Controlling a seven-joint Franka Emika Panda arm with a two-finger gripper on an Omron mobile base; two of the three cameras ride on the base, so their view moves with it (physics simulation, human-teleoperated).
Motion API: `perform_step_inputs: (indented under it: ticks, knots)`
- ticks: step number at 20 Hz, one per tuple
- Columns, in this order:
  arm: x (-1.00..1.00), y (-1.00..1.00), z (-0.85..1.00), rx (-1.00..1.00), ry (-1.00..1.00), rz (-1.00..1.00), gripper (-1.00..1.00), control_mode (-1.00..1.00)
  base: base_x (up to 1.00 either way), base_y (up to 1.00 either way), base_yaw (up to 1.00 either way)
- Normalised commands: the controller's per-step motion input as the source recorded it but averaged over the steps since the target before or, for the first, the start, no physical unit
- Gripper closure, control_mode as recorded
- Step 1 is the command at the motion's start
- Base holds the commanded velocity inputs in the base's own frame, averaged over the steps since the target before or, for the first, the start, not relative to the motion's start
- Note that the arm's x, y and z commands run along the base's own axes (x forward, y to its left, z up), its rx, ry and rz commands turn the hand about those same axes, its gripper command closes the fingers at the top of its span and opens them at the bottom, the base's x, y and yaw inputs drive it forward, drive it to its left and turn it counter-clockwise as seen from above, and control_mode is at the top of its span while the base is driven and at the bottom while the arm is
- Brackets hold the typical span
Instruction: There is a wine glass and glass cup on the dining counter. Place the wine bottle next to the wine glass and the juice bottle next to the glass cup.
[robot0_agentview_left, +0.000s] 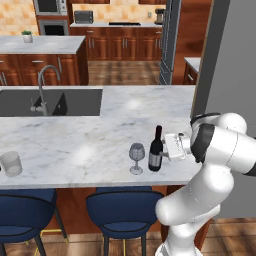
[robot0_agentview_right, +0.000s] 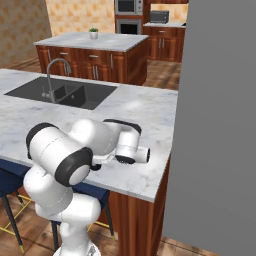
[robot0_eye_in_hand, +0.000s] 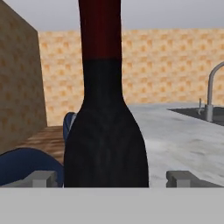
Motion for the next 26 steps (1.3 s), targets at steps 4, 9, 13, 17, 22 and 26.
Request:
perform_step_inputs:
  ticks: [4,9,13,17,22,26]
  knots:
    - [-0.03,-0.07,0.00,0.02,0.03,0.00,-1.00,-1.00,0.00,0.00,0.00]
    - [-0.05,-0.13,0.00,0.00,0.00,-0.05,-1.00,-1.00,0.00,0.00,0.00]
    - [-0.09,-0.24,0.00,0.00,0.02,-0.09,-1.00,-1.00,0.00,0.00,0.00]
    - [-0.20,-0.28,0.03,0.00,0.02,-0.07,-1.00,-1.00,0.00,0.00,0.00]
    - [-0.23,-0.16,0.27,0.00,0.29,-0.09,-1.00,-1.00,0.00,0.00,0.00]
    - [-0.27,-0.07,0.39,0.00,0.54,-0.07,-1.00,-1.00,0.00,0.00,0.00]
